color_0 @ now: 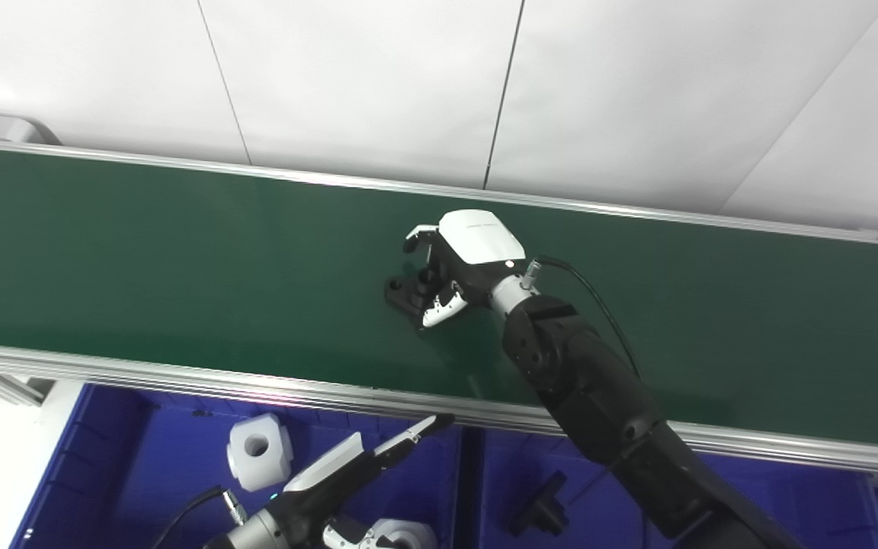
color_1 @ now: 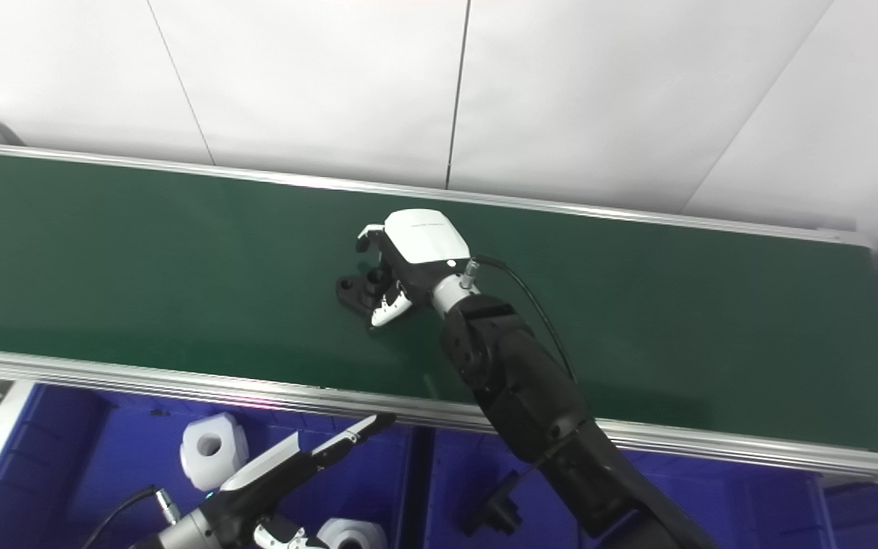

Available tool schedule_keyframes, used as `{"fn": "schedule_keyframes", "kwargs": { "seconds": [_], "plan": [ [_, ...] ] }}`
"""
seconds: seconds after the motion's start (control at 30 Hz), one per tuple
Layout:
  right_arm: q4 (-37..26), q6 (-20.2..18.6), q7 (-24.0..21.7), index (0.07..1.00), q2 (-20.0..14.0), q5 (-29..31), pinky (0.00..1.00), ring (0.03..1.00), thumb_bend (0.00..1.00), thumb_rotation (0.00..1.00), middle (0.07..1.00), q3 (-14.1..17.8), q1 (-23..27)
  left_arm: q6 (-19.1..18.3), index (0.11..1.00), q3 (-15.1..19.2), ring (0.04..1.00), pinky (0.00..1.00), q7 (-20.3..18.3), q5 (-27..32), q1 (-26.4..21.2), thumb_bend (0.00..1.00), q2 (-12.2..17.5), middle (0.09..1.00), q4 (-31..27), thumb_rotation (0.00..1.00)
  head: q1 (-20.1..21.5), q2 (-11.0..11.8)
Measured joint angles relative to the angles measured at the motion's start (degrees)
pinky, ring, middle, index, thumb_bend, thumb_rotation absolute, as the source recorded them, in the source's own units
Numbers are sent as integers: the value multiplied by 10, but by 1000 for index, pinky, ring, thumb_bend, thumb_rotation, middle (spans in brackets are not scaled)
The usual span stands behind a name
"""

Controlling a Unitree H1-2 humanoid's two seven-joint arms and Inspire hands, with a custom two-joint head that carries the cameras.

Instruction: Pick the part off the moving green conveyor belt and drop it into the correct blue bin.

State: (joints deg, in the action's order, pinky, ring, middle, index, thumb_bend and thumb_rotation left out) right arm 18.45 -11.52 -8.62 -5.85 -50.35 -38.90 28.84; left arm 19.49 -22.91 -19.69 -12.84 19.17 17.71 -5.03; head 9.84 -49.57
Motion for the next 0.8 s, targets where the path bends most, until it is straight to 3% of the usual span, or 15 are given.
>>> {"fn": "schedule_keyframes", "kwargs": {
  "seconds": [0.1, 0.3, 0.37, 0.47, 0.53, 0.6, 0.77, 0.8],
  "plan": [
    [-2, 7, 2, 511, -5, -7, 232, 359, 515, 0, 493, -6, 0, 0, 1000, 0, 1000, 968, 0, 0, 0, 820, -1, 1000, 0, 477, 0, -3],
    [-12, 8, 5, 538, -17, -45, 193, 356, 510, 0, 447, -33, 2, -12, 1000, 1, 1000, 958, -4, 1, 0, 826, -1, 1000, -3, 468, -1, -7],
    [-11, 11, 17, 492, -20, -65, 184, 402, 517, 0, 493, -47, 3, -13, 1000, 1, 1000, 961, -5, 2, -1, 825, -1, 1000, -3, 465, -1, -7],
    [-8, 16, 31, 526, -19, -75, 188, 371, 513, 0, 442, -54, 3, -13, 1000, 2, 1000, 959, -5, 5, -2, 822, -2, 1000, -3, 460, -1, -7],
    [-6, 16, 43, 488, -19, -77, 168, 249, 527, 0, 464, -54, 1, -13, 1000, 3, 1000, 962, -5, 5, -3, 820, -3, 1000, -3, 466, 1, -8],
    [-6, 16, 50, 480, -20, -78, 140, 195, 531, 0, 469, -54, -3, -13, 1000, 3, 1000, 964, -6, 5, -3, 818, -3, 1000, -3, 470, 1, -8],
    [-36, 16, 71, 476, -23, -78, 110, 166, 529, 0, 470, -38, -31, -15, 1000, 4, 1000, 964, -8, 5, -4, 831, -3, 1000, -3, 490, -1, -7],
    [-48, 16, 72, 479, -23, -73, 104, 157, 524, 0, 430, -28, -44, -15, 1000, 4, 1000, 960, -8, 5, -4, 832, -3, 1000, -3, 492, 2, -8]
  ]
}}
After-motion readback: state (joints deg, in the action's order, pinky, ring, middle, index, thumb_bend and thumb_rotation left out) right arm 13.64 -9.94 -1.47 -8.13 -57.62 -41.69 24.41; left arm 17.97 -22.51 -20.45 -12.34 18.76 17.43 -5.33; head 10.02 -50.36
